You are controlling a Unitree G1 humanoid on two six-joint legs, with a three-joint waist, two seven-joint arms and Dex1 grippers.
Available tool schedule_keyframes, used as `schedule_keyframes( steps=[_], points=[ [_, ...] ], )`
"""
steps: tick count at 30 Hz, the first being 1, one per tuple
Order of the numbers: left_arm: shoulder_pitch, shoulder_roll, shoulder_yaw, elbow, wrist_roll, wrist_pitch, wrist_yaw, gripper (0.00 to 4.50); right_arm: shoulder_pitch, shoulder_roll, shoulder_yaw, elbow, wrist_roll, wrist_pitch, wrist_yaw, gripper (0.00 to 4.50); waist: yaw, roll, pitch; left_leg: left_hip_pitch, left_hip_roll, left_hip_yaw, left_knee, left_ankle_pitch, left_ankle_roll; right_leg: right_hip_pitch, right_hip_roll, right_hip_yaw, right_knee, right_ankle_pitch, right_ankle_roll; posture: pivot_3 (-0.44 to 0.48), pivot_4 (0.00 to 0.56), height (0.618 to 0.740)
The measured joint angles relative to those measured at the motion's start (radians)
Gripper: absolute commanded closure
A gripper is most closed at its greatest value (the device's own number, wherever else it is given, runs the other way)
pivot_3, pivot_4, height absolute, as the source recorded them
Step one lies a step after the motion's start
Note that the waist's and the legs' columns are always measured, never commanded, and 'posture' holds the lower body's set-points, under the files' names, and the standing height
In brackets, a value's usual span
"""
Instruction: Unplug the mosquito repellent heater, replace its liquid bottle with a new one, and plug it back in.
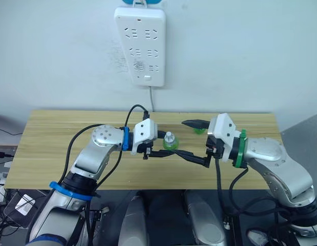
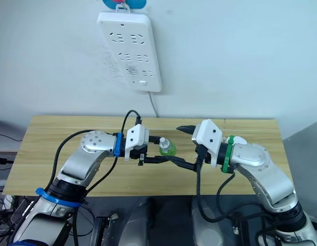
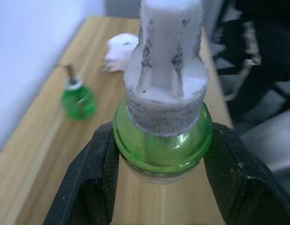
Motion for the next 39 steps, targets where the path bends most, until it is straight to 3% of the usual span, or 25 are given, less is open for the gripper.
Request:
schedule_keyframes(
  steps=[10, 13, 21, 28, 31, 36, 39],
  points=[
    [-0.079, -0.026, -0.007, 0.080, 0.009, 0.013, -0.015, 2.25, -0.028, 0.063, 0.061, 0.016, -0.076, 0.017, -0.097, 0.00, -0.017, -0.001, -0.007, 0.000, 0.000, 0.000, 0.001, 0.000, 0.000, -0.001, 0.000, 0.000, 0.001, 0.000, 0.000, -0.284, 0.288, 0.740],
    [-0.084, -0.032, -0.007, 0.091, 0.008, 0.019, -0.013, 2.25, -0.020, 0.080, 0.073, 0.018, -0.098, 0.003, -0.118, 0.63, -0.018, 0.000, -0.015, -0.001, 0.000, -0.001, 0.001, 0.000, 0.000, -0.001, 0.000, -0.001, 0.001, 0.000, 0.000, -0.282, 0.284, 0.740],
    [-0.106, -0.050, -0.004, 0.092, 0.007, 0.017, -0.004, 2.25, -0.005, 0.096, 0.088, 0.042, -0.147, -0.019, -0.132, 3.45, -0.018, -0.001, -0.028, -0.001, 0.000, -0.001, 0.002, 0.000, 0.000, -0.002, 0.000, -0.001, 0.005, 0.001, -0.001, -0.259, 0.274, 0.740],
    [-0.097, -0.030, 0.003, 0.087, 0.005, 0.010, -0.003, 2.25, -0.008, 0.130, 0.089, 0.086, -0.151, -0.057, -0.111, 3.44, -0.018, 0.000, -0.040, 0.000, 0.000, -0.001, 0.003, 0.001, 0.000, -0.002, 0.000, -0.001, 0.009, 0.001, -0.001, -0.239, 0.265, 0.740],
    [-0.080, -0.011, 0.011, 0.069, -0.016, 0.006, -0.040, 2.25, -0.049, 0.099, 0.090, 0.154, -0.126, -0.131, 0.016, 3.44, -0.018, -0.001, -0.041, 0.000, 0.000, -0.001, 0.004, 0.001, 0.000, -0.002, 0.000, -0.001, 0.010, 0.001, -0.001, -0.243, 0.267, 0.740],
    [-0.060, 0.058, 0.017, 0.032, -0.030, -0.060, -0.157, 2.25, -0.291, 0.063, 0.173, 0.489, -0.111, -0.412, 0.451, 3.44, -0.029, -0.001, -0.041, 0.002, 0.000, -0.001, 0.006, 0.002, 0.000, -0.001, 0.001, -0.001, 0.014, 0.001, -0.002, -0.207, 0.265, 0.740],
    [-0.053, 0.061, 0.014, 0.023, -0.028, -0.073, -0.186, 2.25, -0.379, 0.069, 0.200, 0.594, -0.110, -0.461, 0.599, 3.44, -0.032, -0.001, -0.041, 0.002, 0.000, -0.003, 0.006, 0.002, 0.000, -0.001, 0.001, -0.002, 0.015, 0.001, -0.002, -0.208, 0.263, 0.740]
  ],
)
